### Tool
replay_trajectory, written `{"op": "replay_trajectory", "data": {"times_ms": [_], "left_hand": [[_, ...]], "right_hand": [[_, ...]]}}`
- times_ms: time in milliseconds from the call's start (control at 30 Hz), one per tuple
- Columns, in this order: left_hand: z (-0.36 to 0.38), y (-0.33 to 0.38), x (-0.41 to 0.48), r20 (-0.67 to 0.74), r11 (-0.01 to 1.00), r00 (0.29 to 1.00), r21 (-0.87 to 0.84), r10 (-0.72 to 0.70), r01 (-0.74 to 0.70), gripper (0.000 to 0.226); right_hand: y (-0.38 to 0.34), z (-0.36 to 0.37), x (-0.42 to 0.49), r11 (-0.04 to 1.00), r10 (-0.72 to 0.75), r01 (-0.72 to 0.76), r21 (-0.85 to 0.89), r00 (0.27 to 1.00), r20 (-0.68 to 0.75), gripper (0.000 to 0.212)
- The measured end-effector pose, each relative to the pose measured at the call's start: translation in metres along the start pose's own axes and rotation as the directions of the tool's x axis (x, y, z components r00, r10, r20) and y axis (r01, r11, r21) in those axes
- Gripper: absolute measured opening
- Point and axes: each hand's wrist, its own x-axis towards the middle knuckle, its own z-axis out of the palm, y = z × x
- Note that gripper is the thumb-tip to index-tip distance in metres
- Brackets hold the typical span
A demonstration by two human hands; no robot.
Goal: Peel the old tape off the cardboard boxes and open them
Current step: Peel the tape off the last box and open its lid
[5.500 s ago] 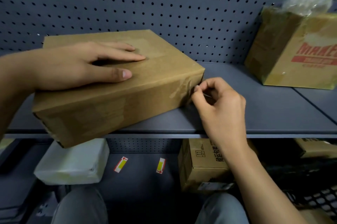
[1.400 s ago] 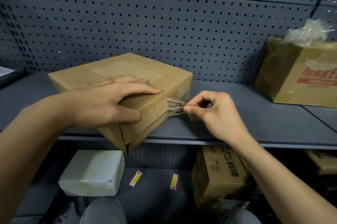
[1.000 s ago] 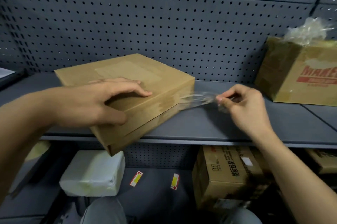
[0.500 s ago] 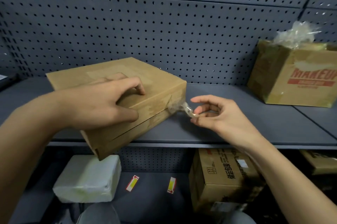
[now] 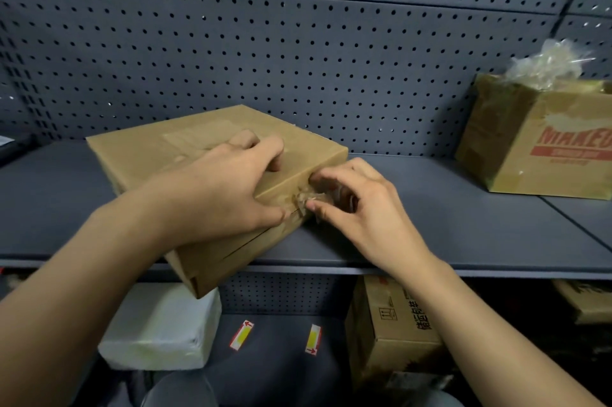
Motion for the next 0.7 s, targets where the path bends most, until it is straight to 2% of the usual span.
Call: {"op": "replay_trajectory", "data": {"times_ms": [100,200,300,433,533,600,700], "left_hand": [[0.003,-0.005,0.001,-0.028,1.000,1.000,0.000,0.004,-0.004,0.046],[0.004,-0.008,0.000,-0.038,1.000,0.999,0.003,0.015,-0.015,0.047],[0.002,-0.011,-0.002,-0.033,1.000,0.999,0.022,0.003,-0.002,0.048],[-0.002,-0.026,-0.008,0.012,1.000,1.000,-0.006,-0.001,0.001,0.057],[-0.004,-0.036,-0.011,0.068,1.000,0.997,0.004,0.028,-0.028,0.075],[-0.005,-0.038,-0.011,0.081,0.999,0.996,0.021,0.042,-0.044,0.082],[-0.006,-0.038,-0.015,0.081,0.999,0.996,-0.018,0.048,-0.047,0.077]], "right_hand": [[0.002,0.006,0.003,0.999,-0.044,0.043,-0.033,0.999,-0.027,0.019],[0.002,0.008,0.010,0.985,-0.116,0.104,-0.136,0.990,-0.085,0.012],[0.000,0.012,0.010,0.982,-0.140,0.132,-0.135,0.988,-0.057,0.012],[0.010,0.004,0.003,0.998,-0.046,0.052,0.047,0.992,-0.117,0.017],[0.018,0.001,-0.002,0.974,0.038,-0.012,0.225,0.993,-0.112,0.009],[0.018,0.000,-0.004,0.920,0.103,-0.050,0.388,0.988,-0.117,0.006],[0.022,-0.003,-0.004,0.798,0.221,-0.116,0.592,0.969,-0.109,0.010]]}}
